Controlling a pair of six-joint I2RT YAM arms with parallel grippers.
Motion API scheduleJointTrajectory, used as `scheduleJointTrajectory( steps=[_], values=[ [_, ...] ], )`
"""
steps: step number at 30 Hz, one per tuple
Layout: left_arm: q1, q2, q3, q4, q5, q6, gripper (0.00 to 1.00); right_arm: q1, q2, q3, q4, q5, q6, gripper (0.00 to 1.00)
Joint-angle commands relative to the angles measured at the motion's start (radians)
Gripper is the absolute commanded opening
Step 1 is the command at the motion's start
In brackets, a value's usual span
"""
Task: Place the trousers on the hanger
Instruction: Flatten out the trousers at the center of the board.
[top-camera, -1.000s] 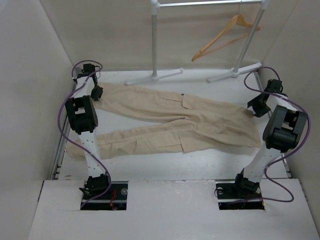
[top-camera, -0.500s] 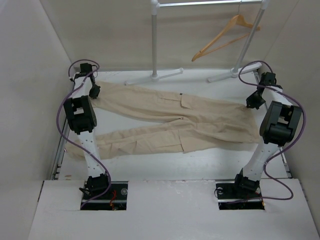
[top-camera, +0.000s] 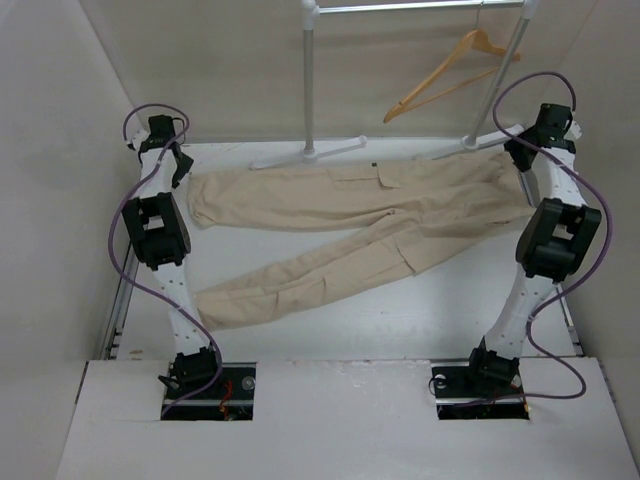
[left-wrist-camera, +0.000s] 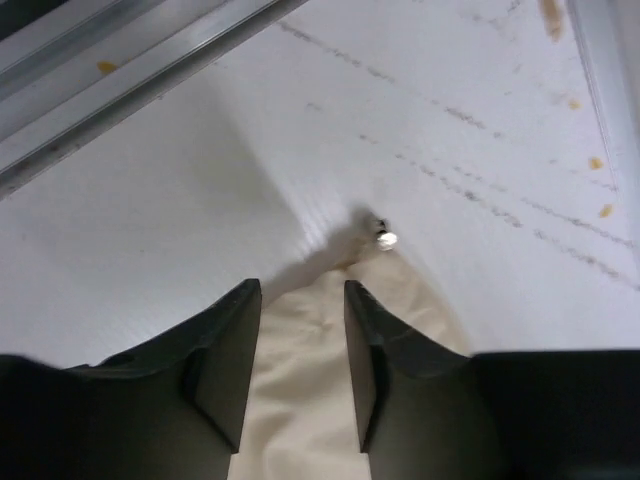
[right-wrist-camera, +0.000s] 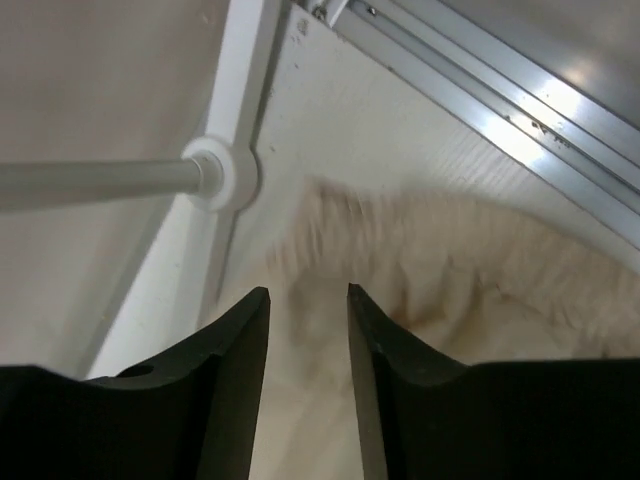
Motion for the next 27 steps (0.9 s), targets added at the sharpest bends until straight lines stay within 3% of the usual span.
scheduleJointTrajectory(
  steps=[1,3,6,8,11,13,15,18,27],
  values=[
    [-0.018,-0.107,0.014,0.007,0.028,0.001,0.44,0.032,-0.041,-0.006,-0.042,0.011,0.025,0.51],
    [-0.026,-0.223,-0.127,0.024,0.051,-0.002,0.52,0.084,-0.156,-0.144,-0.035,0.039,-0.005,0.58],
    [-0.050,-0.448,-0.435,0.095,0.046,-0.005,0.52,0.181,-0.342,-0.400,0.043,0.086,-0.051,0.59],
    [-0.066,-0.573,-0.621,0.126,0.048,-0.006,0.53,0.252,-0.420,-0.511,0.054,0.089,-0.060,0.46],
    [-0.092,-0.691,-0.825,0.123,0.084,0.006,0.51,0.394,-0.465,-0.602,0.033,0.054,-0.087,0.14],
    [-0.130,-0.746,-0.926,0.120,0.118,0.021,0.50,0.482,-0.487,-0.628,-0.004,0.059,-0.094,0.12],
    [-0.182,-0.794,-0.991,0.110,0.123,0.038,0.50,0.549,-0.497,-0.640,-0.047,0.080,-0.105,0.20],
    [-0.263,-0.848,-1.049,0.100,0.117,0.072,0.51,0.617,-0.497,-0.657,-0.096,0.123,-0.139,0.51],
    [-0.405,-0.901,-1.163,0.123,0.086,0.101,0.52,0.706,-0.402,-0.558,-0.256,0.265,-0.153,0.61]
  ],
)
